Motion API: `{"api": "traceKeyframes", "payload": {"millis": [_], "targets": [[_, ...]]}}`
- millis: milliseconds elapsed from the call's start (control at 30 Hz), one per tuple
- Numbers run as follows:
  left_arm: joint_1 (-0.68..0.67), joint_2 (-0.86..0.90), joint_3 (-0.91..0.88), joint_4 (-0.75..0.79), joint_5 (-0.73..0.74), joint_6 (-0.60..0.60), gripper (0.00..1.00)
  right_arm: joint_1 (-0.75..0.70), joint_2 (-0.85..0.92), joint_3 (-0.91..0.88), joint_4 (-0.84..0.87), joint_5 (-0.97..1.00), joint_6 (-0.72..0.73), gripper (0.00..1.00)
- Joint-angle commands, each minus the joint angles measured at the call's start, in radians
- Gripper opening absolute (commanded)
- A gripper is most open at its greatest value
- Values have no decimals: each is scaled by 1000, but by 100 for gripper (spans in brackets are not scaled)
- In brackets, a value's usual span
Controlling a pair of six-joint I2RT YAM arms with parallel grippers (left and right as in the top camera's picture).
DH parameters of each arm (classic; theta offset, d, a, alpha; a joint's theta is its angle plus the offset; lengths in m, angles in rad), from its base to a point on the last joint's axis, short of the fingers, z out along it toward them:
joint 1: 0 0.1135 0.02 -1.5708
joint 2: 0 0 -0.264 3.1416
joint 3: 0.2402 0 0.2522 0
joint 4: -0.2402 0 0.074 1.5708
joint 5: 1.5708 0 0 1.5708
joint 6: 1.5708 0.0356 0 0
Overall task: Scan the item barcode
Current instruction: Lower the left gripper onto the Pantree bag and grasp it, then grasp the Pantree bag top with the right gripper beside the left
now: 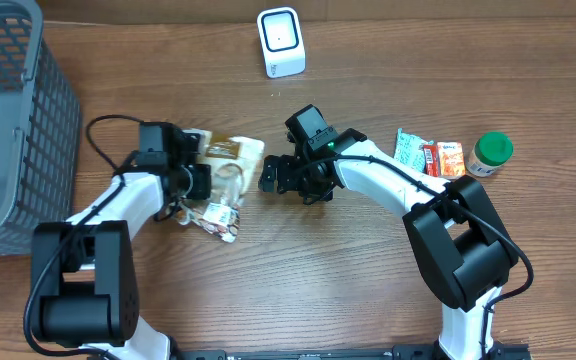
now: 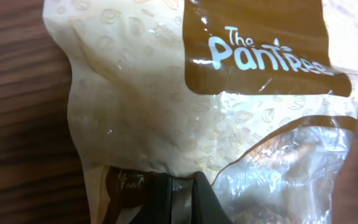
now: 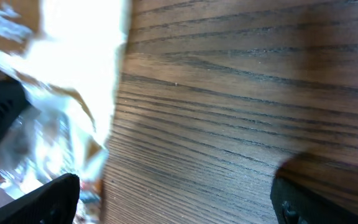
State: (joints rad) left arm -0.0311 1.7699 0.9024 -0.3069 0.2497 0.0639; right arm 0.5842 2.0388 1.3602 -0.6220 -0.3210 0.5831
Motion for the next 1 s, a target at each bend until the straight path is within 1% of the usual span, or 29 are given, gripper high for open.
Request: {"api": "traceKeyframes", "payload": {"millis": [0, 100, 233, 367, 433, 567, 633, 700, 733, 767, 800, 867, 967], "targets": [[-60, 34, -13, -25, 70, 84, 4, -14, 48, -52, -21, 97, -13, 100], [-101, 34, -13, -36, 69, 97, 4, -27, 35, -52, -40, 100, -15, 99], [-160, 34, -11, -37, 69, 98, 9, -56, -13, -52, -79, 104, -49, 98], [-200, 32, 3, -38, 76, 97, 10, -68, -96, -52, -98, 104, -147, 98], [-206, 25, 18, -49, 111, 97, 11, -68, -136, -52, -105, 104, -203, 98], [-209, -18, 67, -126, 190, 97, 13, -68, -177, -52, -106, 103, -277, 100], [-210, -50, 87, -172, 197, 97, 15, -68, -177, -52, -96, 100, -317, 100], [-210, -96, 101, -217, 192, 86, 14, -68, -177, -52, -86, 90, -380, 100], [-209, -124, 106, -235, 175, 56, 13, -68, -177, -52, -76, 80, -410, 100], [-207, -150, 109, -251, 133, 3, 15, -68, -177, -52, -62, 66, -433, 100], [-206, -172, 110, -269, 85, -56, 16, -68, -177, -52, -51, 56, -448, 100], [-204, -225, 110, -330, -18, -213, 16, -65, -177, -52, -24, 48, -463, 100], [-204, -264, 110, -436, -27, -333, 16, -59, -176, -52, 24, 48, -462, 100]]}}
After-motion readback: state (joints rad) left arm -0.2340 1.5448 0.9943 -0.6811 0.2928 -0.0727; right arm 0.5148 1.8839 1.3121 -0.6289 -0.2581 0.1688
